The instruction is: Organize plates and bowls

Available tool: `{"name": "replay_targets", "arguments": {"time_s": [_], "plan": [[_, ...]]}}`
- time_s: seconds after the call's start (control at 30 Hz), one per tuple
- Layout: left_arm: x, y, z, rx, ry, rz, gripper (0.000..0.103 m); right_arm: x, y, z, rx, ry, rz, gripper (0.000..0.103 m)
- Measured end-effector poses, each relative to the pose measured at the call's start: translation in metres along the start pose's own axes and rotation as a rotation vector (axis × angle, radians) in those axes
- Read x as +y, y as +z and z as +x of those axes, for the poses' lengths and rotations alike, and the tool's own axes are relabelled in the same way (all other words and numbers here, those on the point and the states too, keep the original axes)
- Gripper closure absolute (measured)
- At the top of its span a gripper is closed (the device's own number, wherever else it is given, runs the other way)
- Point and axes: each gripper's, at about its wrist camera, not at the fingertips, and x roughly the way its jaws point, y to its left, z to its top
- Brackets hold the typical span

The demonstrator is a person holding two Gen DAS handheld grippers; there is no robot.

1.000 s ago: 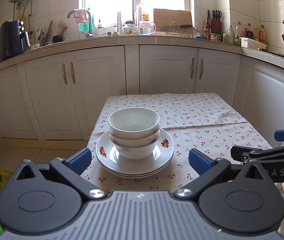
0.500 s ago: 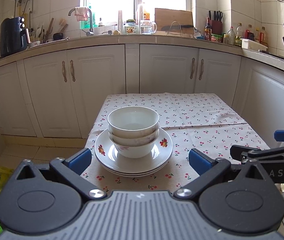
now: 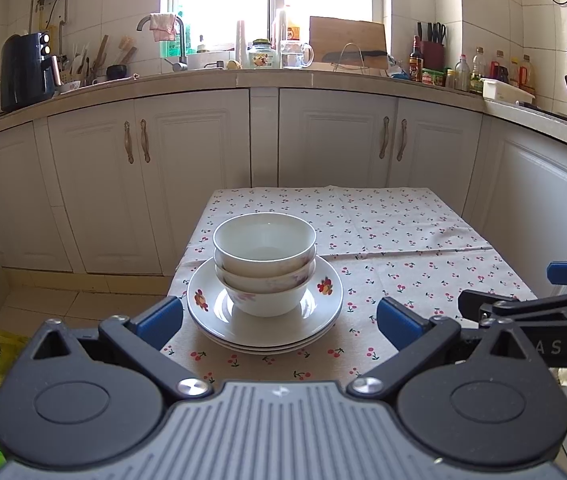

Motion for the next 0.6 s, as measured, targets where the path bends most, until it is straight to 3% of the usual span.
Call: {"name": "replay_targets", "arguments": {"time_s": [0.6], "plan": [[-0.0024,0.0000,0.0015,0.009,-0.010,-0.010,0.001,0.0012,0.0004,0.0019,-0.001,-0.019,0.000,0.000]]}}
